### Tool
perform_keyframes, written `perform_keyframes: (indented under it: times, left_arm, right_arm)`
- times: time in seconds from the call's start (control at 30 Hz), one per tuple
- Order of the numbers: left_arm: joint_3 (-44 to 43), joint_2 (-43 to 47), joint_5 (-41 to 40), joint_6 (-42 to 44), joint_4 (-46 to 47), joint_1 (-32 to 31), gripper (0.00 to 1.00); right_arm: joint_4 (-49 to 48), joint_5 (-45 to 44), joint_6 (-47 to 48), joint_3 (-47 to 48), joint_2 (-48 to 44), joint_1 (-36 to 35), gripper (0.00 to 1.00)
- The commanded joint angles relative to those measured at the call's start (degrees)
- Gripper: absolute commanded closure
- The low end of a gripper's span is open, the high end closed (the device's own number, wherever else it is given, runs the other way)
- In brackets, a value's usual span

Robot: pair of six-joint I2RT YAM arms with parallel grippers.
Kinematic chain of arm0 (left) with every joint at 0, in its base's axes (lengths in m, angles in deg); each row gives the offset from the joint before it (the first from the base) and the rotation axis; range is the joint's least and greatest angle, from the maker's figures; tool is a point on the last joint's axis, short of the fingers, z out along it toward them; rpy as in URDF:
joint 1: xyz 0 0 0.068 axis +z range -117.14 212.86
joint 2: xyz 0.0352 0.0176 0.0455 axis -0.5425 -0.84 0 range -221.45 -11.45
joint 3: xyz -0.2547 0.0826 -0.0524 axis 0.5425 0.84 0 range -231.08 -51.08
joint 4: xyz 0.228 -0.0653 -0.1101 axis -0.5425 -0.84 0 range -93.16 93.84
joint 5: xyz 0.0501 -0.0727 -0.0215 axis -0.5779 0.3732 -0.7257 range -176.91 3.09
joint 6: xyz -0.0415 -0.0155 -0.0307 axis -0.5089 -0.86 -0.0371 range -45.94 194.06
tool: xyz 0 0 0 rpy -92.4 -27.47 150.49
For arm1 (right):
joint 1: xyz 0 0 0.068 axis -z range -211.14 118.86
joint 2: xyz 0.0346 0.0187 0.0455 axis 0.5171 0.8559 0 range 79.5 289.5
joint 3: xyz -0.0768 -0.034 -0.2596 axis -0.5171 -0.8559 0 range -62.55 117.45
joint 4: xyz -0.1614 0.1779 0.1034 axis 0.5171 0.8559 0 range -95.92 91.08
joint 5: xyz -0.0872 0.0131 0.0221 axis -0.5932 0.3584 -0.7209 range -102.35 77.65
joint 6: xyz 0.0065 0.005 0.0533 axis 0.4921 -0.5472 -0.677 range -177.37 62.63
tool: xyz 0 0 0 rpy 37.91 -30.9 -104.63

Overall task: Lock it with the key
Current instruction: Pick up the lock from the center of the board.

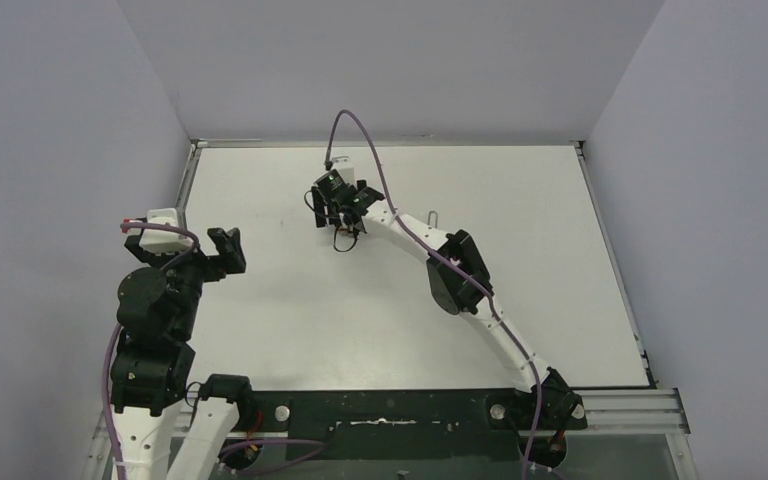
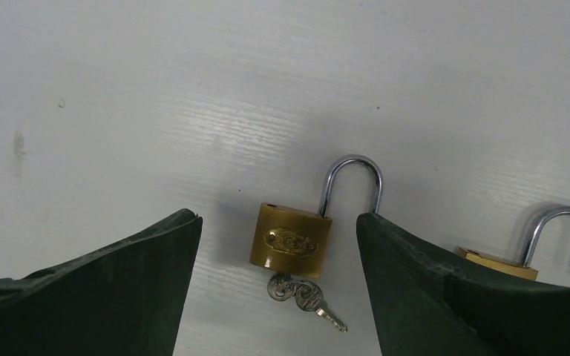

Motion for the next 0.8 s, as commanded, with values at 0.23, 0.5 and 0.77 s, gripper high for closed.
perform_keyframes:
  times: [0.23,0.5,0.77]
  left_arm:
    - [-2.75,0.63,1.10,2.02,0.30,-0.63,0.03]
    - [-2.43,0.72,1.08,2.38,0.65,-0.99,0.03]
    - [-1.87,0.67,1.03,2.48,1.48,-0.99,0.03]
  right_arm:
    - [1.40,-3.31,0.01,2.92,1.53,-0.61,0.27]
    - [1.57,-4.01,0.29,3.59,2.17,-1.02,0.36]
    - [2.39,-4.04,0.13,4.44,3.15,-1.29,0.38]
